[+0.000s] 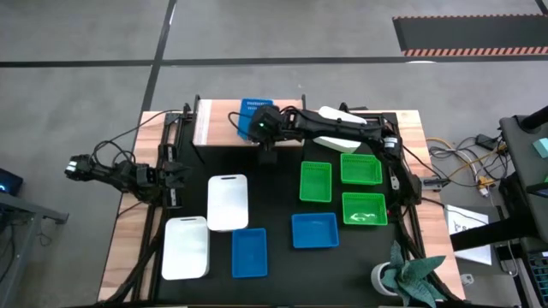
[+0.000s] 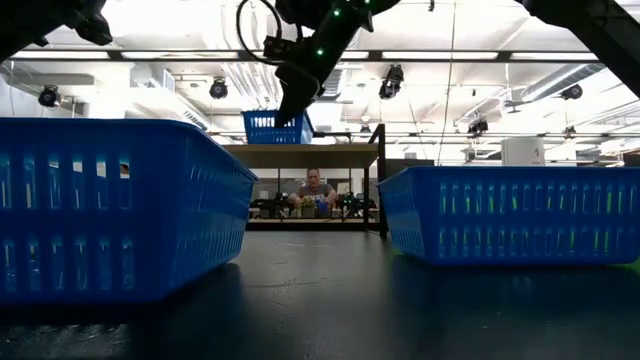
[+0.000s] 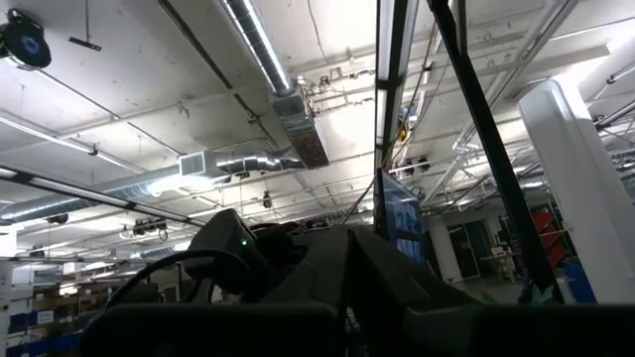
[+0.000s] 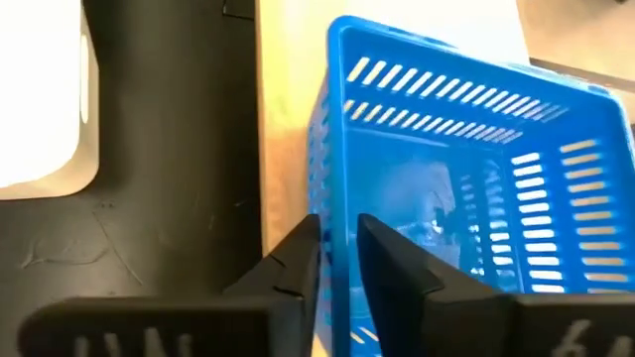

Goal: Stack baskets on shelf by color
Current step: Put the top blue bin on the shelf

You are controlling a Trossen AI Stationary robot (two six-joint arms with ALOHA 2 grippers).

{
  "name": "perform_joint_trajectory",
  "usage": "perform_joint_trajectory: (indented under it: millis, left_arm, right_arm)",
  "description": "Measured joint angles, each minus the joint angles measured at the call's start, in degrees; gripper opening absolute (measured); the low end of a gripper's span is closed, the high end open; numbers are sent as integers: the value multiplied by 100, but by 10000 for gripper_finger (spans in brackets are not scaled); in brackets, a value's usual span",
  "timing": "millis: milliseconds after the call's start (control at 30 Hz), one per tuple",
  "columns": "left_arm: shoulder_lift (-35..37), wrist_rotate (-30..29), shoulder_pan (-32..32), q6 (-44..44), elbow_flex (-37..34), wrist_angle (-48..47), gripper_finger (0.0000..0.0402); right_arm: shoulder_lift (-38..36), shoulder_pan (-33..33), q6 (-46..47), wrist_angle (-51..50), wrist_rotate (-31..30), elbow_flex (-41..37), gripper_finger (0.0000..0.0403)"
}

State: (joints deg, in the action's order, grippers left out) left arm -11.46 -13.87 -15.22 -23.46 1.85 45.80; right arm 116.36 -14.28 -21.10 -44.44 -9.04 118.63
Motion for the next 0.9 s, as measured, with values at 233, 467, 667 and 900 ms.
perform_joint_trajectory:
  millis: [233,467,667,900]
  left_arm:
    - [0,0,-2,2,0,7,0]
    - [0,2,-1,3,0,8,0]
    - [-5,2,-2,10,0,7,0]
    - [-13,4,-2,53,0,-13,0]
  right_arm:
    - [-22,15,208,-254,16,231,119]
    - [-50,105,417,-1267,46,958,146]
    - [-55,5,347,-2303,-743,1481,134]
    - [-51,-620,262,-2529,-775,1295,67]
